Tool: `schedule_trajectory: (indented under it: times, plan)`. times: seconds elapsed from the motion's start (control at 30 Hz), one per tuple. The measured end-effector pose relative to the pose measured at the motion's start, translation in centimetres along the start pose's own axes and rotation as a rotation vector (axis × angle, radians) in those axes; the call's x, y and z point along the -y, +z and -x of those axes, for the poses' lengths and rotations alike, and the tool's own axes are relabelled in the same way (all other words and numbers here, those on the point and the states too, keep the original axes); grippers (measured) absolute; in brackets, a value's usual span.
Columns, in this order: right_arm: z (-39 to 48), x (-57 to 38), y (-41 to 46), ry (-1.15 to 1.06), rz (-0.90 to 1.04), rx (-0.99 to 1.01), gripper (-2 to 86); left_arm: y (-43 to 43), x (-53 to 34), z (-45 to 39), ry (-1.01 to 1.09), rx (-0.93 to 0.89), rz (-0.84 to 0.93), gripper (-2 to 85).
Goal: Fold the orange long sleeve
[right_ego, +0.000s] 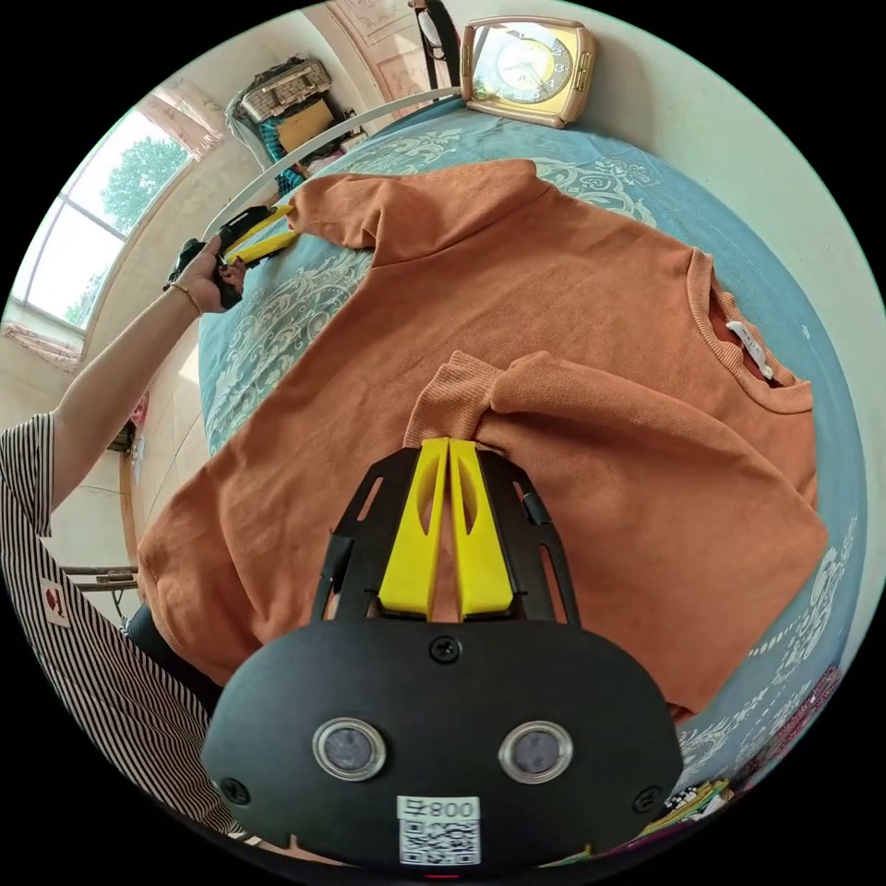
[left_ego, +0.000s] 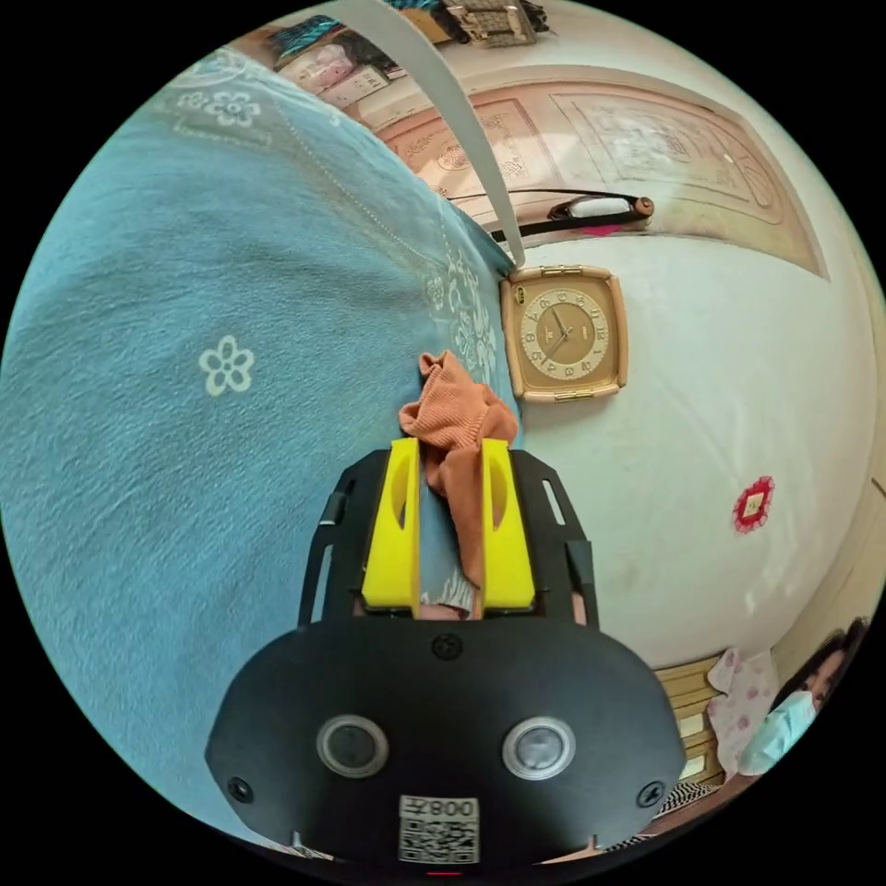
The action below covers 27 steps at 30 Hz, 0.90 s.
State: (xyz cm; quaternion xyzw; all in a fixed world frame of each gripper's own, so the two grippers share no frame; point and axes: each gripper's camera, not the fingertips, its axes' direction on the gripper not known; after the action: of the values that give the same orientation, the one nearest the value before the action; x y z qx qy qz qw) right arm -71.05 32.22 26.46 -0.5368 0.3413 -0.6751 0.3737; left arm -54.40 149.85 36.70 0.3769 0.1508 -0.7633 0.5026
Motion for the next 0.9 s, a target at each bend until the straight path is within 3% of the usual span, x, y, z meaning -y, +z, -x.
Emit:
schedule_trajectory:
  times: [0.43, 0.53, 0.7, 0.9]
  plan:
    - [-4.6, -7.8, 1.6, 0.145, -0.139, 0.22, 0.7, 2.5, 0.3, -4.5, -0.016, -0.142, -0.051, 6.7]
    - [-6.5, -9.3, 2.2, 0.179, -0.197, 0.299, 1.6, 4.0, -1.2, -10.8, 0.177, -0.166, -0.017, 5.7]
    - [-12.1, -11.2, 2.2, 0.266, -0.389, 0.502, 7.0, 11.0, -11.2, -27.0, 0.785, -0.115, 0.271, 4.5]
    - [-17.6, -11.5, 4.6, 0.311, -0.466, 0.723, 10.1, 19.6, -26.1, -33.6, 1.12, 0.015, 0.506, 2.8]
